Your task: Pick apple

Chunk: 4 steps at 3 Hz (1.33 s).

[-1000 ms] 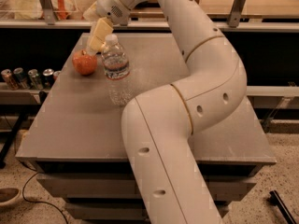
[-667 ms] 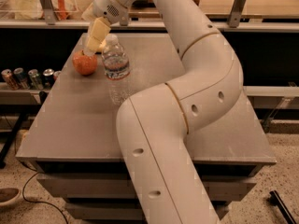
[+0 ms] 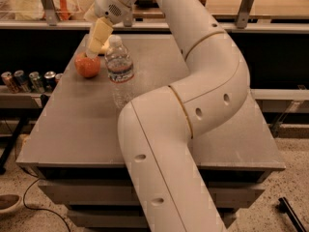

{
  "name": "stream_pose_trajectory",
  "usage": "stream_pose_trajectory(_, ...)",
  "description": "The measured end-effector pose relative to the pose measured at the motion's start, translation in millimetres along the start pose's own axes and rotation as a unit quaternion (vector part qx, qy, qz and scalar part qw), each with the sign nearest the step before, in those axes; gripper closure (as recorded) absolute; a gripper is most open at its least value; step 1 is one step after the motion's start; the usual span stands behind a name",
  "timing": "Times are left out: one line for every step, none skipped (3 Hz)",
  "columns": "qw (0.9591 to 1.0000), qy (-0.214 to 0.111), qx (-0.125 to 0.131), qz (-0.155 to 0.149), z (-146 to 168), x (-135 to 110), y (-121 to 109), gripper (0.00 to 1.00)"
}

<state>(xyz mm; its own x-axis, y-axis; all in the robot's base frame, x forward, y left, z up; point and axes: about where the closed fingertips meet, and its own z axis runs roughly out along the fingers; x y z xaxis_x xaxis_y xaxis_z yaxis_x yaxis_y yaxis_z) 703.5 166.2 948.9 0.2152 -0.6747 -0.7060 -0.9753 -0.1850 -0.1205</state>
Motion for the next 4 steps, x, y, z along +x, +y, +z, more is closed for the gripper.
stream_pose_trajectory(0.9998,-0.003,-0.015,0.009,10.0,6.3,2.3,0.00)
stream_pose_trajectory(0.9988,-0.011,-0.041,0.026,27.4,19.5,5.4,0.00)
stream_pose_trajectory(0.9973,-0.016,-0.058,0.042,39.8,30.4,7.4,0.00)
stream_pose_trajectory(0.9962,-0.017,-0.067,0.053,45.5,37.4,8.7,0.00)
